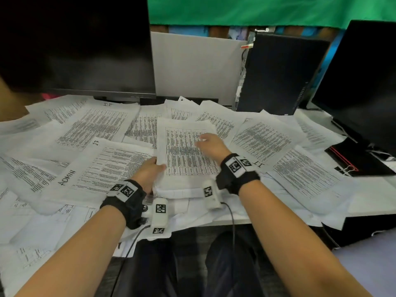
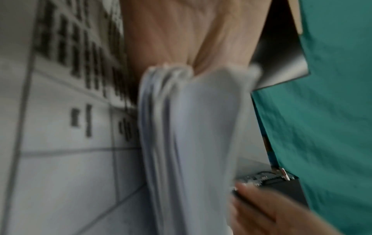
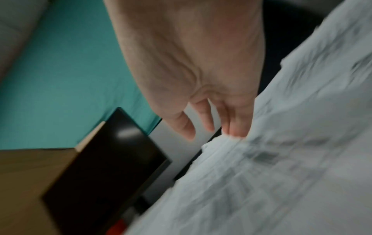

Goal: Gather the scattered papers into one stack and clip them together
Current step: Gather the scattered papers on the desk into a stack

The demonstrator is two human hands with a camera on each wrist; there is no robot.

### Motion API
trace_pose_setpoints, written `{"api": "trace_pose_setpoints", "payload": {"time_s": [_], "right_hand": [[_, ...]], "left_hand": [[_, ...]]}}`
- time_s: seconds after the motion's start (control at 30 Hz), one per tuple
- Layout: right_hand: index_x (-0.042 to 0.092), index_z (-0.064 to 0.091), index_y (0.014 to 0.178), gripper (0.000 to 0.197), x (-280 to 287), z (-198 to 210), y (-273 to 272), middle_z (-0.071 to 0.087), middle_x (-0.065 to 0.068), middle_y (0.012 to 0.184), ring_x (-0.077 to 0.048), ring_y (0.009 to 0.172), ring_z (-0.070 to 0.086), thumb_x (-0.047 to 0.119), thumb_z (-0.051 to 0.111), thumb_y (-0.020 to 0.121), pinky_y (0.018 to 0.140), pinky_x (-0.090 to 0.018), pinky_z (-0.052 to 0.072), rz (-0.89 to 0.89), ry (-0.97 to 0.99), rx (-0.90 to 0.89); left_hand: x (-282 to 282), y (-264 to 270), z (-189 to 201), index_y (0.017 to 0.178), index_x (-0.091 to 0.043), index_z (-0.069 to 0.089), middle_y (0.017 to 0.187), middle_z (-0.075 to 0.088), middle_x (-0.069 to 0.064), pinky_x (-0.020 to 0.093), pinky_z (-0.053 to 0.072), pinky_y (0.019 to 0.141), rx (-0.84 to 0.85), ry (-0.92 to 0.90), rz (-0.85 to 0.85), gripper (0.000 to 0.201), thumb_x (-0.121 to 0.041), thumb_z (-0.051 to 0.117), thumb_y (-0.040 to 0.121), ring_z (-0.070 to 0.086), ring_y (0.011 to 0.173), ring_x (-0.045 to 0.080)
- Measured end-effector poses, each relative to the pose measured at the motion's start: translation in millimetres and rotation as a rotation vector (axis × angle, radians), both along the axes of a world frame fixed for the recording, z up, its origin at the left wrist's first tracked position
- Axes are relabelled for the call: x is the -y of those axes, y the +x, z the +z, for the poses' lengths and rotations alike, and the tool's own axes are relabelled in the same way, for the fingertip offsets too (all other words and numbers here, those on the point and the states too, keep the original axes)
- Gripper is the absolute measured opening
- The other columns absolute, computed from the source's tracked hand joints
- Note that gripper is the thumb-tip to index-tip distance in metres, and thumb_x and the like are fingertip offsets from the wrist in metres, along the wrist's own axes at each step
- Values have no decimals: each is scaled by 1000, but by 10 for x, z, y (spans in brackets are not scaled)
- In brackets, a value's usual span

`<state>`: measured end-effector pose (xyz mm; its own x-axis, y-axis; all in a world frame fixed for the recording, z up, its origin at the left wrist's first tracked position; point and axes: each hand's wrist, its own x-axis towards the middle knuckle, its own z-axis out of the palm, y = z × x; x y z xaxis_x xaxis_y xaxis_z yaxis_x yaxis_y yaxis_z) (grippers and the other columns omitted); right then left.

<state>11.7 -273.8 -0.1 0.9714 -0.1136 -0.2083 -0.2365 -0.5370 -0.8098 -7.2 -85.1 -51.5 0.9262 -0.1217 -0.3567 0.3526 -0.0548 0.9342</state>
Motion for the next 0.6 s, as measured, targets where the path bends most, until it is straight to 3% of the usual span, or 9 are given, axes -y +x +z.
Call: {"api": "trace_pose_setpoints", "payload": {"time_s": [0.1,0.17,0.2,0.3,0.37,0.43,0.5,0.6], "right_hand": [[7,30,150,71,564,-19,-45,36,-12,154,-29,135,43,35,61,93,109,-39,38,-261,27,42],[9,32,150,86,793,-57,-74,44,-10,149,-27,131,50,52,67,84,110,-42,40,-226,231,-3],[9,40,146,83,843,-39,-117,55,-9,140,-25,123,58,53,70,81,108,-42,44,-152,344,-23],[7,56,132,47,798,129,-214,69,-9,121,-26,111,67,23,67,90,98,-42,52,22,575,61],[9,56,128,39,767,311,-243,69,-13,121,-29,108,68,5,63,90,92,-45,55,17,643,233],[17,55,122,36,747,533,-279,67,-12,122,-28,109,68,0,60,91,92,-48,55,-22,662,389],[20,50,126,42,752,700,-318,64,-10,127,-25,114,65,-4,57,92,98,-48,52,-36,679,496],[12,47,134,47,730,912,-483,63,-9,129,-22,117,63,1,61,90,98,-43,52,50,765,555]], "left_hand": [[15,-23,52,131,-4,51,127,60,17,45,48,95,51,-28,12,34,-1,44,98,60,108,29],[30,-87,160,129,-9,52,122,64,12,41,51,91,121,-140,10,34,0,44,98,63,104,24],[38,-117,233,130,-12,51,120,65,8,39,52,88,155,-179,2,35,0,44,97,64,104,22],[34,-114,499,139,-25,42,131,59,1,47,47,98,269,-230,-26,49,-8,51,95,56,120,22],[35,-86,715,142,-32,37,140,52,-1,53,41,103,385,-199,-54,60,-18,62,88,49,128,23],[32,-102,958,141,-27,36,133,57,0,48,49,96,509,-136,-60,57,-11,58,90,57,120,20],[24,-109,1162,138,-23,36,124,61,2,40,56,86,621,-128,-65,54,1,51,92,65,107,20],[44,-144,1343,138,-22,35,126,59,4,36,56,83,700,-180,-85,59,-10,63,87,66,104,20]]}}
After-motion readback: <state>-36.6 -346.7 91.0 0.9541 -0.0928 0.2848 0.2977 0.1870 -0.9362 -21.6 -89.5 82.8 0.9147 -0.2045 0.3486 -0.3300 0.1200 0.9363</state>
